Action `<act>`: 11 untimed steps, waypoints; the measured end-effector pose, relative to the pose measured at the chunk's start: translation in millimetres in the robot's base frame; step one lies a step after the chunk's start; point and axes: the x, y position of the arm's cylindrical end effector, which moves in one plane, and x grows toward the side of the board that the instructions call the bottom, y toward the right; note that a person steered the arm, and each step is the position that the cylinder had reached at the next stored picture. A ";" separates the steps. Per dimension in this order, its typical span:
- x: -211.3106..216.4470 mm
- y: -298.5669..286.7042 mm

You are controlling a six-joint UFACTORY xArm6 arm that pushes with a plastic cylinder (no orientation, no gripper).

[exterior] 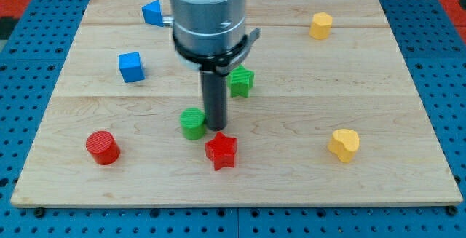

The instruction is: Push the green star closer to the green circle

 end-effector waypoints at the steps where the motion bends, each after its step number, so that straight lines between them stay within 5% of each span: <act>1: 9.4 -80.9; 2: 19.4 -62.9; 6: -51.3 150.2; 8: -99.9 105.8; 10: -58.1 44.0; 11: -78.6 34.6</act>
